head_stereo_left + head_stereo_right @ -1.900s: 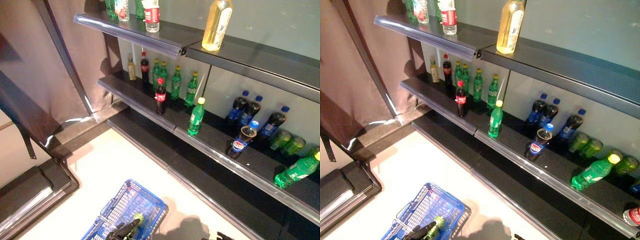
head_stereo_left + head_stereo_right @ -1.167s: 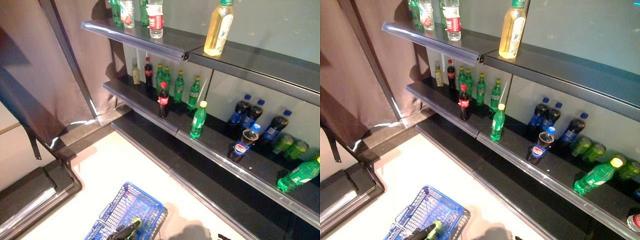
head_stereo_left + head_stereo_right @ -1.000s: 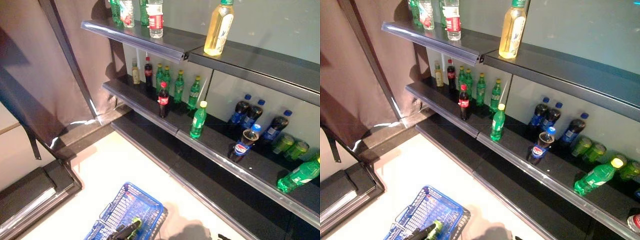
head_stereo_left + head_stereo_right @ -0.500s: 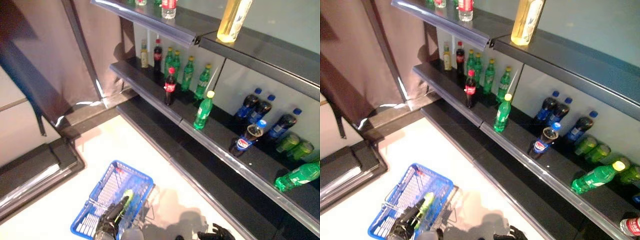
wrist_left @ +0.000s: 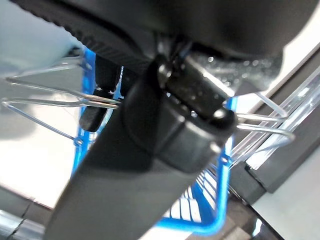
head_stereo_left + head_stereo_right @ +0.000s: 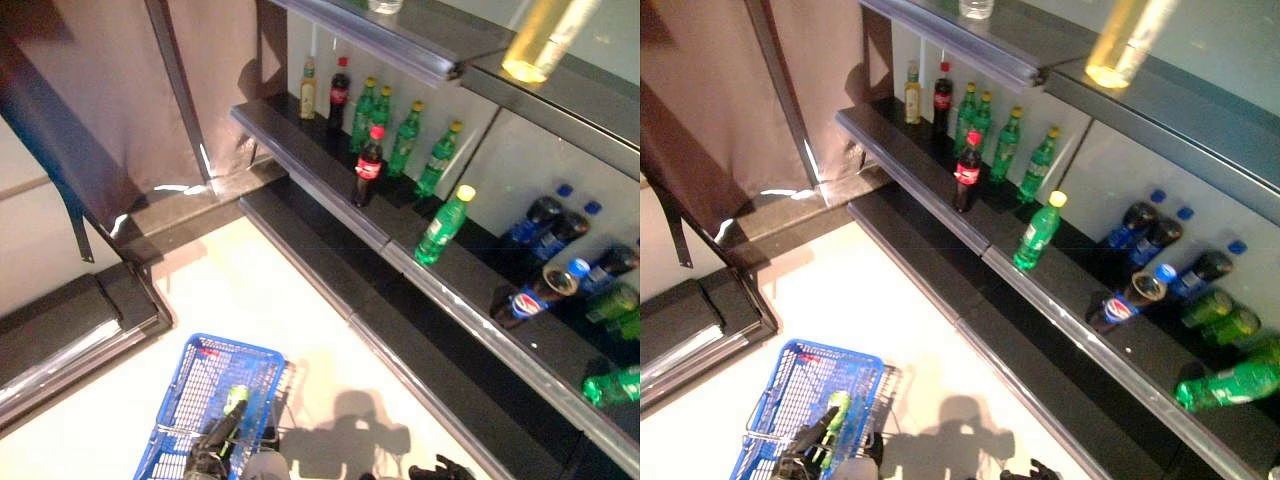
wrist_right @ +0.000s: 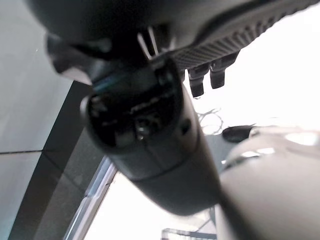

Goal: Pick up the drink and place into the basket.

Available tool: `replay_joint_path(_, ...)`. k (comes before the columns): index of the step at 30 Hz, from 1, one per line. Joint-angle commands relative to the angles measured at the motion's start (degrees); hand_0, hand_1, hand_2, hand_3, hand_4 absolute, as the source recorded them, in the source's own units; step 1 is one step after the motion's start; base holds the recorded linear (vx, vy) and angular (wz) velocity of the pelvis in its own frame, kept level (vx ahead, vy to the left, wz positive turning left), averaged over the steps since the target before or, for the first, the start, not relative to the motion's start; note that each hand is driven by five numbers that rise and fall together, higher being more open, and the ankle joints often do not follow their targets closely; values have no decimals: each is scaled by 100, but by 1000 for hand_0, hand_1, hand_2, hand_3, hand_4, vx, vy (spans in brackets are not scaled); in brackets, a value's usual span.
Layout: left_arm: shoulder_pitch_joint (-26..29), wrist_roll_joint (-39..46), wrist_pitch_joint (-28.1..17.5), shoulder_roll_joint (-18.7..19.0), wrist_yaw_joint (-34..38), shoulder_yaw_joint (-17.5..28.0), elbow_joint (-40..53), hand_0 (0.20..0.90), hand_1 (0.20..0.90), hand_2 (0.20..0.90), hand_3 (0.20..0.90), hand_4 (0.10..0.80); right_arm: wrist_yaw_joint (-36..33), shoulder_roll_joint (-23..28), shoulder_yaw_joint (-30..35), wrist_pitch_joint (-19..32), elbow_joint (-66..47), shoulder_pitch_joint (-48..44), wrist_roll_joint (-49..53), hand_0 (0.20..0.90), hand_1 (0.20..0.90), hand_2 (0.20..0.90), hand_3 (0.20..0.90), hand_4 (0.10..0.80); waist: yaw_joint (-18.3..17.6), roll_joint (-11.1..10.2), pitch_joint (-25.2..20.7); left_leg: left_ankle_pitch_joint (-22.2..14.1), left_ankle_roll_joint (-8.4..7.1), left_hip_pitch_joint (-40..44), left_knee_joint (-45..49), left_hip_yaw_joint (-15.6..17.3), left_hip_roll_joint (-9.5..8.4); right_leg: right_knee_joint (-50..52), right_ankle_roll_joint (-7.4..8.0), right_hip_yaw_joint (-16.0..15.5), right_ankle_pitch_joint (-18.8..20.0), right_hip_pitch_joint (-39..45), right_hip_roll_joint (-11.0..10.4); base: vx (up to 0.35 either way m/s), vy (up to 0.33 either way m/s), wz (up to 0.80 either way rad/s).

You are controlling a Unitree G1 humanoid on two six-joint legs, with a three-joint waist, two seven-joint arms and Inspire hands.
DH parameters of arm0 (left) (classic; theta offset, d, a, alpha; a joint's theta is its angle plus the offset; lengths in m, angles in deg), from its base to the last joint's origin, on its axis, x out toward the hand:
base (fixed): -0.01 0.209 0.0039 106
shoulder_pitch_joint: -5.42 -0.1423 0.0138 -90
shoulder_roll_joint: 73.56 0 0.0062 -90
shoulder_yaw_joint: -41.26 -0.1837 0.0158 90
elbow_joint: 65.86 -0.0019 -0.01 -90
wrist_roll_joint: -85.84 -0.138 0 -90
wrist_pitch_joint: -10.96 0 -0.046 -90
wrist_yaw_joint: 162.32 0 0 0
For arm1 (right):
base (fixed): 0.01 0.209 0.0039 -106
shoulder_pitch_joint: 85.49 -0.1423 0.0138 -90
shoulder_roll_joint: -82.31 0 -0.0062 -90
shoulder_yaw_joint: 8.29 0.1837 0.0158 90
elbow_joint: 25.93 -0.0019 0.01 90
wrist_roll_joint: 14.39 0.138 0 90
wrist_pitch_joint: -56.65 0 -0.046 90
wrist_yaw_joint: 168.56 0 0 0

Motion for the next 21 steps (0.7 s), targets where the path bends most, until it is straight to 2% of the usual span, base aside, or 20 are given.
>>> replay_joint_path(1, -443, -540, -184, -58, -270, -431, 471, 300, 300, 300, 200, 100, -200, 145, -398, 214, -319, 203, -364, 900, 900, 900, 900, 800, 50, 295, -223, 281, 154, -737, 155, -182, 17, 568, 219, 151, 1053, 111, -51, 208, 206, 8)
replay_joint_path(2, -338, -525, -182, 99, -348, -707, 603, 300, 300, 300, 200, 100, -305, 184, -494, 147, -602, 128, 80, 900, 900, 900, 900, 800, -194, 357, -169, 222, 209, -469, -24, -167, -108, 495, 125, 294, 927, -414, 534, 228, 203, 3)
replay_joint_path(4, -292, -550, -200, 146, -385, -823, 635, 300, 300, 300, 200, 100, -278, 213, -520, 180, -638, 103, 211, 900, 900, 900, 900, 800, -262, 356, -162, 213, 185, -348, -86, -176, -149, 216, 43, 203, 901, -588, 714, 175, 111, 22)
replay_joint_path(5, -284, -564, -193, 153, -375, -841, 683, 300, 300, 300, 200, 100, -262, 223, -534, 183, -653, 81, 224, 900, 900, 900, 900, 800, -281, 364, -136, 202, 167, -251, -127, -157, -147, 115, 28, 78, 913, -631, 690, 135, 8, 52)
replay_joint_path(6, -239, -555, -153, 168, -305, -905, 882, 300, 300, 300, 200, 100, -182, 285, -637, 173, -769, -20, 271, 900, 900, 900, 900, 800, -324, 367, -62, 122, 128, -26, -251, -28, -153, -432, -1, -152, 1068, -912, 692, 103, -27, 36)
replay_joint_path(7, -262, -563, -169, 172, -327, -919, 883, 300, 300, 300, 200, 100, -164, 295, -656, 172, -800, -36, 284, 900, 900, 900, 900, 800, -343, 345, -37, 68, 144, 7, -251, -8, -185, -545, 13, -141, 1161, -1003, 690, 114, -44, 25)
replay_joint_path(9, -340, -576, -178, 121, -288, -864, 859, 300, 300, 300, 200, 100, -138, 328, -707, 129, -887, -76, 228, 900, 900, 900, 900, 800, -304, 356, -39, 45, 141, -7, -187, -37, -181, -644, -44, -129, 1090, -918, 655, 85, -54, 23)
replay_joint_path(11, -452, -615, -168, 53, -272, -840, 772, 300, 300, 300, 200, 100, -166, 343, -738, 226, -947, -73, 91, 900, 900, 900, 900, 800, -293, 303, -110, 31, 133, -3, -155, -132, -250, -1005, -88, -11, 1134, -725, 717, 152, -82, 54)
replay_joint_path(12, -581, -765, -172, -9, -262, -804, 711, 300, 300, 300, 200, 100, -170, 374, -833, 219, -1157, -69, -133, 900, 900, 900, 900, 800, -216, 255, -188, 7, 94, 25, -129, -154, -284, -1276, -76, -148, 1214, -535, 654, 131, -80, 45)
replay_joint_path(14, -670, -915, -164, -52, -202, -780, 660, 300, 300, 300, 200, 100, -187, 416, -924, 311, -1386, -59, -342, 900, 900, 900, 900, 800, -198, 222, -251, -24, 89, 59, -143, -189, -302, -1465, -82, -114, 1255, -428, 676, 128, -110, 0)
replay_joint_path(15, -729, -990, -131, -54, -137, -776, 651, 300, 300, 300, 200, 100, -184, 483, -1009, 391, -1693, -39, -490, 900, 900, 900, 900, 800, -212, 197, -282, -48, 81, 77, -142, -242, -315, -1564, -90, -41, 1278, -386, 713, 126, -126, -19)
replay_joint_path(17, -809, -1027, -84, -43, -74, -754, 706, 300, 300, 300, 200, 100, -209, 581, -1097, 194, -2258, 0, -574, 900, 900, 900, 900, 800, -230, 179, -302, -71, 74, 95, -132, -253, -314, -1612, -98, -25, 1285, -350, 726, 65, -100, -15)
replay_joint_path(18, -938, -1042, -5, -18, -20, -712, 834, 300, 300, 300, 200, 100, -203, 805, -1211, -198, -3423, 94, -674, 900, 900, 900, 900, 800, -283, 154, -334, -98, 61, 123, -145, -230, -290, -1684, -115, 8, 1279, -313, 767, 61, -131, -17)
replay_joint_path(20, -1080, -988, 33, -15, -1, -719, 1000, 300, 300, 300, 200, 100, -71, 1115, -1272, -336, -4555, 271, -755, 900, 900, 900, 900, 800, -366, 163, -363, -107, 50, 182, -216, -187, -255, -1754, -126, 63, 1273, -283, 815, 57, -125, -21)
replay_joint_path(21, -1208, -953, 9, -23, -48, -772, 1116, 300, 300, 300, 200, 100, 171, 1408, -1229, -110, -5357, 420, -837, 900, 900, 900, 900, 800, -452, 192, -396, -114, 55, 234, -290, -147, -236, -1789, -130, 123, 1248, -272, 854, 39, -90, -25)
